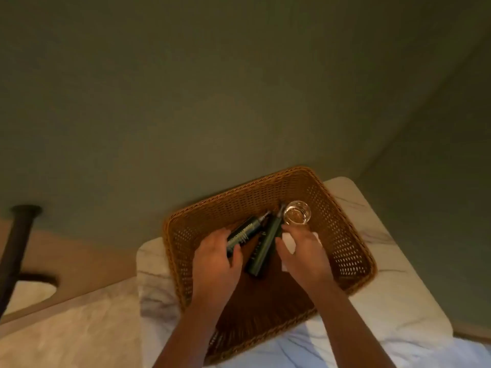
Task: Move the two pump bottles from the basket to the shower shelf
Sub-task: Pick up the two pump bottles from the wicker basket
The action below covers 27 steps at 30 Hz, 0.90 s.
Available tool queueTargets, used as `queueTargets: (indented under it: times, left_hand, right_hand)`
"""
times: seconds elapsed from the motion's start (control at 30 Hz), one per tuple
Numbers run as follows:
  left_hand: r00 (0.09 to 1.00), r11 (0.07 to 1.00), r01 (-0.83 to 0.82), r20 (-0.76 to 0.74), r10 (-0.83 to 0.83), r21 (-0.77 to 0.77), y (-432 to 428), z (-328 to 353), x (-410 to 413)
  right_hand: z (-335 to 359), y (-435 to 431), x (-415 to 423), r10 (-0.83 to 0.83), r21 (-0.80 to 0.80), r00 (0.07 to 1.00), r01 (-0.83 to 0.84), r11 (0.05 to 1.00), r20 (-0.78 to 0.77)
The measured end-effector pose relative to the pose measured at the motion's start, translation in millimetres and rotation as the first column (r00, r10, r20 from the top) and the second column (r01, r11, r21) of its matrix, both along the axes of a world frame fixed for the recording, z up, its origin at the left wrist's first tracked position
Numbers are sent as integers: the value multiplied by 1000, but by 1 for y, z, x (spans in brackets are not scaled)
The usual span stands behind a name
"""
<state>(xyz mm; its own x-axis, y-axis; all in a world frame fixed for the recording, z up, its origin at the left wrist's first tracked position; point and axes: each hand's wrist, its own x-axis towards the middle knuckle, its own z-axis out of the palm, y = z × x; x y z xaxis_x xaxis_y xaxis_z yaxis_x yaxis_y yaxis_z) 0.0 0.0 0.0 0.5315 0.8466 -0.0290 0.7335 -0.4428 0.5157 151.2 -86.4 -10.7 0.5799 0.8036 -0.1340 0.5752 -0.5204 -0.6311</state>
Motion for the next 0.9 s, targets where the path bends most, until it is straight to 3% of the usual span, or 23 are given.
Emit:
queueTargets:
  times: [0.2,0.37,0.57,0.9]
  left_hand:
    - [997,990,-72,2,73,-121,38,-75,17]
    - [995,976,-91,26,98,-200,64,-125,30]
    - [996,944,-73,26,86,-321,80,-168,45]
    - [998,915,-51,10,60,-400,92,-219,52]
  right_hand:
    - [-90,37,17,-120,-116,972,98,988,-202]
    - [-142,60,33,-199,-165,946,160,973,-255]
    - [-174,68,31,-354,-182,873,309,934,-334]
    - [-210,82,25,-468,-249,774,397,883,-426]
